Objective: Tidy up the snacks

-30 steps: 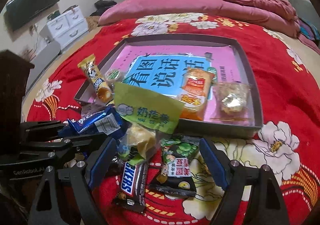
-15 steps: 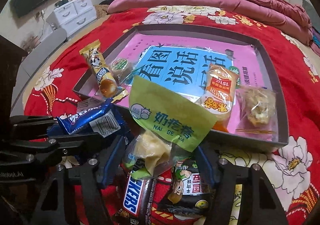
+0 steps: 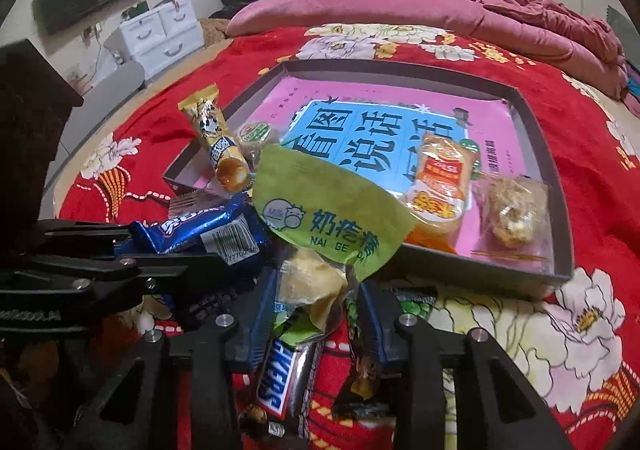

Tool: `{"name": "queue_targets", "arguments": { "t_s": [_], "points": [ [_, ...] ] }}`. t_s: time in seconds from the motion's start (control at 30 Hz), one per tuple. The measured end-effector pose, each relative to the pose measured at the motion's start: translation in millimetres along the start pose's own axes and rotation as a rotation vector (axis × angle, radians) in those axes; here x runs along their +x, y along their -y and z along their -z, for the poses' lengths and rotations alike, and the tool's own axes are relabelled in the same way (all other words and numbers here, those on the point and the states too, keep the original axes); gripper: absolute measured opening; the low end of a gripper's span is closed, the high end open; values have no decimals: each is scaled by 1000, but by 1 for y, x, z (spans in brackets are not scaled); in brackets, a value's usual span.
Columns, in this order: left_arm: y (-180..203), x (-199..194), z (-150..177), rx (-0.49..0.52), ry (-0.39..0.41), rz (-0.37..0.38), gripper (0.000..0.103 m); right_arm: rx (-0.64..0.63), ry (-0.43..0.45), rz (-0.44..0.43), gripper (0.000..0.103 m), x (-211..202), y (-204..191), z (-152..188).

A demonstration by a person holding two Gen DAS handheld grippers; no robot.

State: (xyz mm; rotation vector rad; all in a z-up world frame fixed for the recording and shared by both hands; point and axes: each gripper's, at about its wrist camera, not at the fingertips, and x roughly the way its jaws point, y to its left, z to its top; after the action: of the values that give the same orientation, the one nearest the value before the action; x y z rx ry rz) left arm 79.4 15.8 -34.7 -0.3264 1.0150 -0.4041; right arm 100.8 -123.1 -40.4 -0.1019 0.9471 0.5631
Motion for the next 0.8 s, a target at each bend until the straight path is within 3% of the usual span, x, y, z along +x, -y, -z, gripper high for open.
{"name": "queue_targets", "arguments": {
  "t_s": [0.8],
  "points": [
    [16,-40,-9,47,138,21,22,53,93,14,38,-40,8,-5]
  ]
}}
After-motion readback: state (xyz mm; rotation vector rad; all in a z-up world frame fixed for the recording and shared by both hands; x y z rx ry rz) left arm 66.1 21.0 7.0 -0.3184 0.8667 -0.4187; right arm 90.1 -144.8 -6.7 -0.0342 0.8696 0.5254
